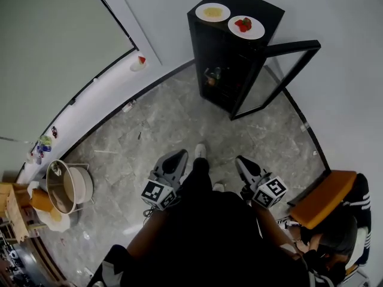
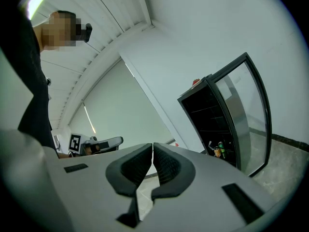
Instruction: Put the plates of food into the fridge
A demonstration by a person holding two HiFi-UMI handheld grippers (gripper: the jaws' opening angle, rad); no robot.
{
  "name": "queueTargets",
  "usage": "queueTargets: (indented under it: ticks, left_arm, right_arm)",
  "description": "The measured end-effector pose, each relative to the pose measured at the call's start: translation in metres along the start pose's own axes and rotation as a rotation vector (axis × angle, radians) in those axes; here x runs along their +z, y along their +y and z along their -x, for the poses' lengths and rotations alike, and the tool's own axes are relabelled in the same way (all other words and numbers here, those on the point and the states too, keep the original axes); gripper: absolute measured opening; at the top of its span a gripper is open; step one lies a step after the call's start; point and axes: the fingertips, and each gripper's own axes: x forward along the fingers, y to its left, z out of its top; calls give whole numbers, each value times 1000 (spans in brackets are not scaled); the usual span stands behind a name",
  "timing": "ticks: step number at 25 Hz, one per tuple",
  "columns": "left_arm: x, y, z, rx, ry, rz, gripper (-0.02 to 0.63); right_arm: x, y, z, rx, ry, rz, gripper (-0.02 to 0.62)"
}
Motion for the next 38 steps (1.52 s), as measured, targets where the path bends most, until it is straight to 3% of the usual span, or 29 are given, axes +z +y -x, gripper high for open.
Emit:
queueTargets:
  ticks: [10,21,25,32,38]
  left_arm:
    - [30,84,-69,-28,-5,21,28]
    - [53,157,-129,-93,-3,51,28]
    - [65,171,-149,-122,-8,44,28]
    - [78,187,-170,-117,-8,65,28]
    - [78,183,-192,-102,21,72,28]
  right_arm:
    - [45,-42,-86,-38,24,-1,26]
    - [96,-85,-154,-120,-20,-27,26]
    - [119,-100,-169,-156,-82,-38,26]
    - [146,-124,-185,-198,-90,-30,27]
    - [190,-158,-196,-200,-194,-102,28]
